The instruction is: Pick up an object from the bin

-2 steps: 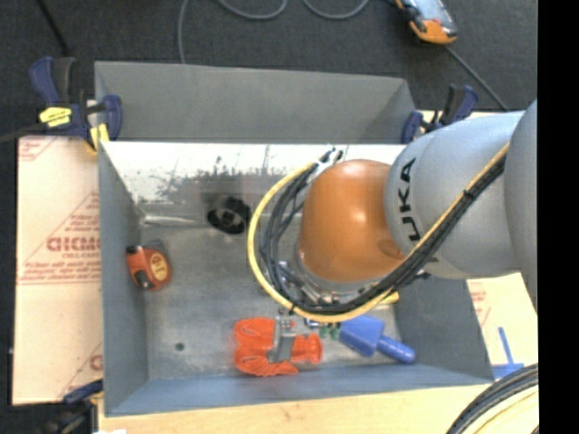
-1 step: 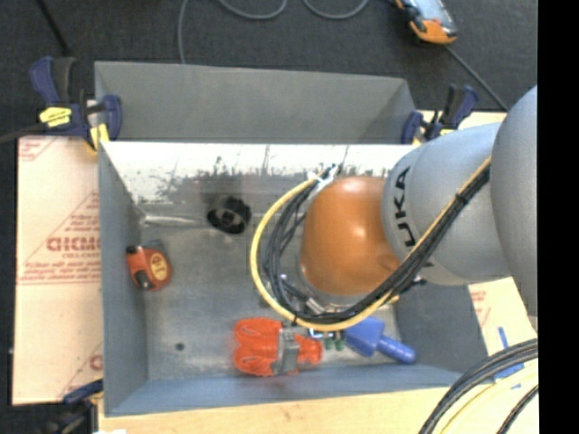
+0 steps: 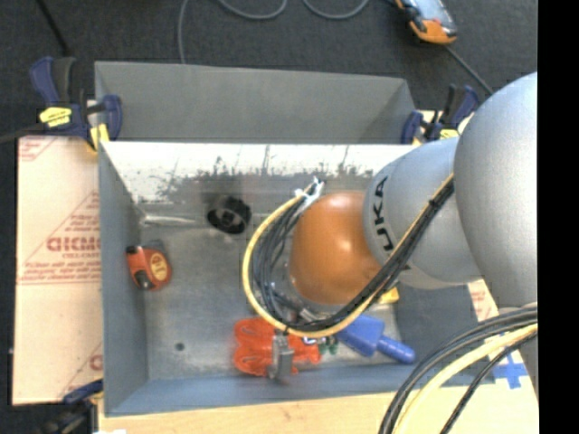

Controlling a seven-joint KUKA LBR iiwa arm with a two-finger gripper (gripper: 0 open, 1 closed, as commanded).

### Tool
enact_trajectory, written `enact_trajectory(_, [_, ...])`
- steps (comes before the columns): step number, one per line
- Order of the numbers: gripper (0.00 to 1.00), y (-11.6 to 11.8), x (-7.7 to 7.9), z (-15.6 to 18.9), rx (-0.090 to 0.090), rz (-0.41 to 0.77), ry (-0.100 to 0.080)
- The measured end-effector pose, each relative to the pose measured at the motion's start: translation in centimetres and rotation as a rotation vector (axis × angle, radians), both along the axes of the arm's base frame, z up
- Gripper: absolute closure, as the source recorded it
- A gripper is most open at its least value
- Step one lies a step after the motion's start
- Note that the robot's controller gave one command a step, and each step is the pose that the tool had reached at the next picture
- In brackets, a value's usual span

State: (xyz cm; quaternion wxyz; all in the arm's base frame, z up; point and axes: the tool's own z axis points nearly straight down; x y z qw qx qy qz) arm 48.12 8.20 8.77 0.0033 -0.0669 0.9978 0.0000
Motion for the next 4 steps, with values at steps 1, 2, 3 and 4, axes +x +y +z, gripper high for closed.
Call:
enact_trajectory(1, [1.0,-1.3,0.6,-1.6,0.002,-0.139,0.002])
enact_trajectory(2, [1.0,-1.3,0.6,-1.6,0.002,-0.14,0.002])
enact_trajectory(3, [1.0,-1.8,2.6,3.3,0.0,-0.145,0.01])
enact_trajectory(4, [1.0,-3.2,3.5,7.5,0.0,-0.112,0.003])
